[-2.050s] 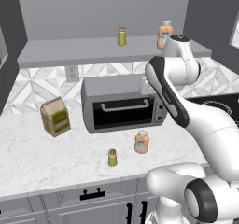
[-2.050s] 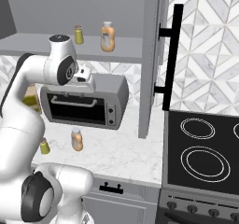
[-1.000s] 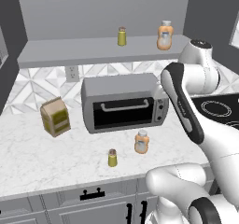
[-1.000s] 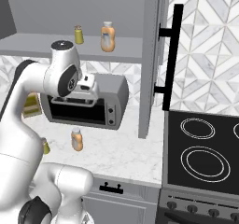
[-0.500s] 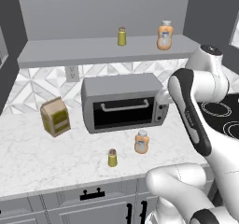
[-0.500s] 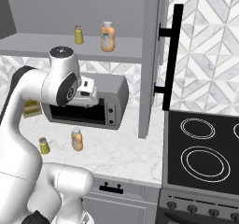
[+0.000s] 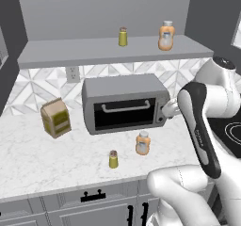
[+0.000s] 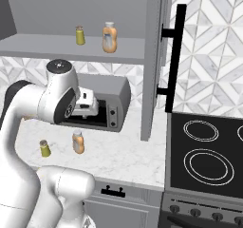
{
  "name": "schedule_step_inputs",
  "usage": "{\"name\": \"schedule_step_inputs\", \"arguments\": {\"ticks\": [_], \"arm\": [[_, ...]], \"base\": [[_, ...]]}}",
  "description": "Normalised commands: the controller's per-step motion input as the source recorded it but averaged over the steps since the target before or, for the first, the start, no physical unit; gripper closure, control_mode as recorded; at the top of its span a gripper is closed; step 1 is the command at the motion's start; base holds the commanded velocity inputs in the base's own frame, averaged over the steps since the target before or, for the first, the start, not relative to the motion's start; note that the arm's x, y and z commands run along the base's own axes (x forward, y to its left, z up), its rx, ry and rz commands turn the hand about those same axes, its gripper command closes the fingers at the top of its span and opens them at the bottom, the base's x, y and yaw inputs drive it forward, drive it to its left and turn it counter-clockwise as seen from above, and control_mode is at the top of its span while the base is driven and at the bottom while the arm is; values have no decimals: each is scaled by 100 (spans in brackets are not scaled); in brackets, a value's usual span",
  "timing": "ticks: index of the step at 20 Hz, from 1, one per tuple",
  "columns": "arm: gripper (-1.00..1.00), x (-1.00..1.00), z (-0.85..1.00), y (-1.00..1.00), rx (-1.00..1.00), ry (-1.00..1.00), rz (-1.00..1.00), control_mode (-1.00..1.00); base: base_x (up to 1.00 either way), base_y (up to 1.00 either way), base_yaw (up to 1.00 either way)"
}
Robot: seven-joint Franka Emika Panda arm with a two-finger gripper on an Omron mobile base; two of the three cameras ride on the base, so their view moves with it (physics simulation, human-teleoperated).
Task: Put the shaker and condiment bottle from the counter next to their counterparts in the cabinet.
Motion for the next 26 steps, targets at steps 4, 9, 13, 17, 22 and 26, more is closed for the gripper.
{"name": "schedule_step_inputs", "arguments": {"ticks": [4,9,13,17,22,26], "arm": [[-100,-26,-18,0,4,-5,7,-100],[-100,-19,-24,0,5,-10,8,-100],[-100,-9,-30,0,7,-14,8,-100],[-100,0,-32,0,8,-16,7,-100],[-100,25,-26,0,9,-8,5,-100],[-100,14,-26,0,8,-8,5,-100]], "base": [[0,0,0],[0,0,0],[0,0,0],[0,0,0],[0,0,0],[0,0,0]]}}
